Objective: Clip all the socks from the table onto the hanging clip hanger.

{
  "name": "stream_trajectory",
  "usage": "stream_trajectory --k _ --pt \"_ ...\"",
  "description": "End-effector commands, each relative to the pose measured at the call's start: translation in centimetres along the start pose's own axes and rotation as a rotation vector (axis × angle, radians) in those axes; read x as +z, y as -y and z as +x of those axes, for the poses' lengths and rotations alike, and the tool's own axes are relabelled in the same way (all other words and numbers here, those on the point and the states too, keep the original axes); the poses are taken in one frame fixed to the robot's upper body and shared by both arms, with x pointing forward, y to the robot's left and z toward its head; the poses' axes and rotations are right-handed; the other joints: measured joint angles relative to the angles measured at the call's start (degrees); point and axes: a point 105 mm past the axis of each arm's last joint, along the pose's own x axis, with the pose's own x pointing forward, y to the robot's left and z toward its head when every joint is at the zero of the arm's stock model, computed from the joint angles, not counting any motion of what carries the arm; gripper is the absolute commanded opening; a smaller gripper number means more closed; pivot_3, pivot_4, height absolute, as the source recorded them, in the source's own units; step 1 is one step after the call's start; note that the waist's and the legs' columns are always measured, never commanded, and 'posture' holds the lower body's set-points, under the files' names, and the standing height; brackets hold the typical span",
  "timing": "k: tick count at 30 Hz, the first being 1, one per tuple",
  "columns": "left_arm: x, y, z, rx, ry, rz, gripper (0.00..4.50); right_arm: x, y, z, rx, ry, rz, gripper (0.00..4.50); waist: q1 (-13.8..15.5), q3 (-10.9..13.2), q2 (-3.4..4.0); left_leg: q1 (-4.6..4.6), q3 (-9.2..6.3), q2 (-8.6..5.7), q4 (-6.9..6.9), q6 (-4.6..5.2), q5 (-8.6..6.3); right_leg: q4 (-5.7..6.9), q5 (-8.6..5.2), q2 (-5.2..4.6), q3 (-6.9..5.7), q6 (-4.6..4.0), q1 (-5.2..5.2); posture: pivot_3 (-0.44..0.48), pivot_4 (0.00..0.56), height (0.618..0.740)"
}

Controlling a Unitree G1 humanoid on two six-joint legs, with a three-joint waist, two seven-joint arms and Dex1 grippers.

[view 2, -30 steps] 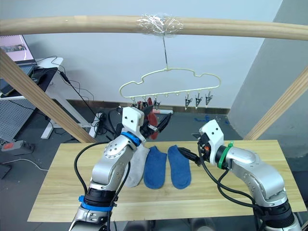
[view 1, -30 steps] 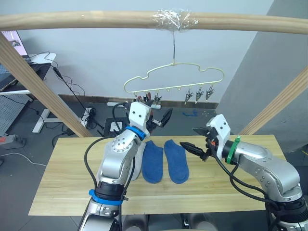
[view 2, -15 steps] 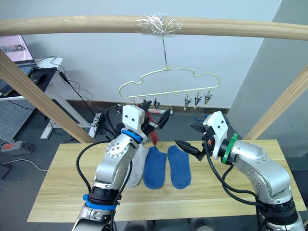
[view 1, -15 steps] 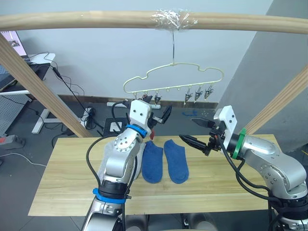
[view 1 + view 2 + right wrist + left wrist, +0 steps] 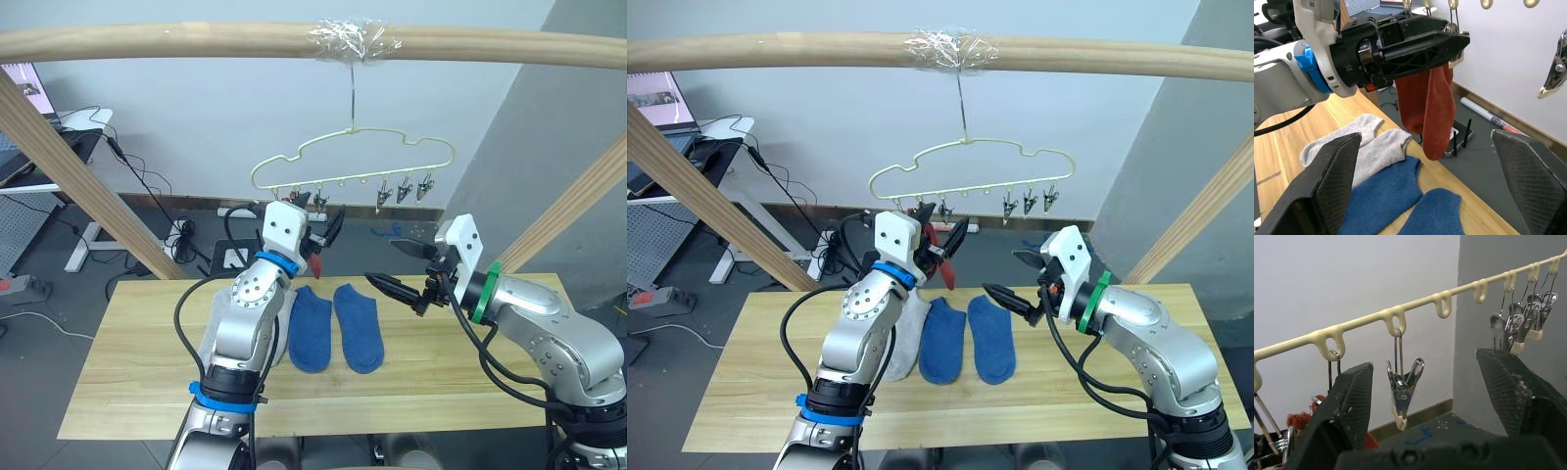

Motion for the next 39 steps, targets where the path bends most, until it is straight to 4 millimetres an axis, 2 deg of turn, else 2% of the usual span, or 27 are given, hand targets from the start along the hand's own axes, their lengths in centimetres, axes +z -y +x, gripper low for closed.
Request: stream_trajectory --k 1,4,7,9,21,25,39 --pt "1.12 0.49 0.18 -0.008 0.046 0.033 3.71 1.21 -0.70 -0.17 0.013 0.049 -0.038 4.50 -0.01 0.00 0.00 0.00 0.00 0.00 0.00 0.00 0.00 0.00 0.00 0.00 0.00 0.00 0.00 -0.093 0.157 0.740" --pt "1.22 0.59 0.20 -0.008 0.054 0.030 3.71 1.07 -0.58 -0.14 0.007 0.043 -0.044 4.50 -0.03 0.00 0.00 0.00 0.01 0.00 0.00 0.00 0.00 0.00 0.00 0.00 0.00 0.00 0.00 -0.095 0.162 0.740" --pt "1.17 0.43 0.17 0.004 0.053 0.017 3.20 1.13 -0.52 -0.11 -0.001 0.046 -0.041 4.50 -0.05 0.00 0.00 0.00 0.00 0.00 0.00 0.00 0.00 0.00 0.00 0.00 0.00 0.00 0.00 -0.100 0.166 0.740" --pt "1.14 0.31 0.16 0.012 0.052 0.011 2.63 1.13 -0.52 -0.11 -0.001 0.046 -0.041 4.50 -0.06 0.00 0.00 0.00 0.01 0.00 0.00 0.01 0.00 0.00 0.00 0.00 0.01 0.00 0.00 -0.100 0.166 0.740" --pt "1.14 0.45 0.29 0.011 0.049 0.031 2.63 1.07 -0.63 0.04 -0.002 0.050 -0.029 4.50 -0.25 0.00 0.00 0.00 0.00 0.00 0.00 0.13 -0.07 0.00 0.00 0.00 0.00 0.00 0.00 -0.097 0.176 0.740" --pt "1.19 0.47 0.35 0.012 0.051 0.087 2.63 1.06 -0.67 0.07 -0.002 0.047 -0.033 4.50 -0.29 0.00 0.00 0.00 0.00 0.00 0.00 0.14 -0.07 0.00 0.00 0.00 0.00 0.00 0.00 -0.099 0.178 0.740" --pt "1.42 0.08 0.39 0.097 0.091 0.108 2.63 0.98 -0.85 -0.07 -0.011 0.045 -0.031 4.50 -0.51 0.00 0.00 0.00 0.00 0.00 0.00 0.15 -0.08 0.00 0.00 0.00 0.00 0.00 0.00 -0.123 0.185 0.740"
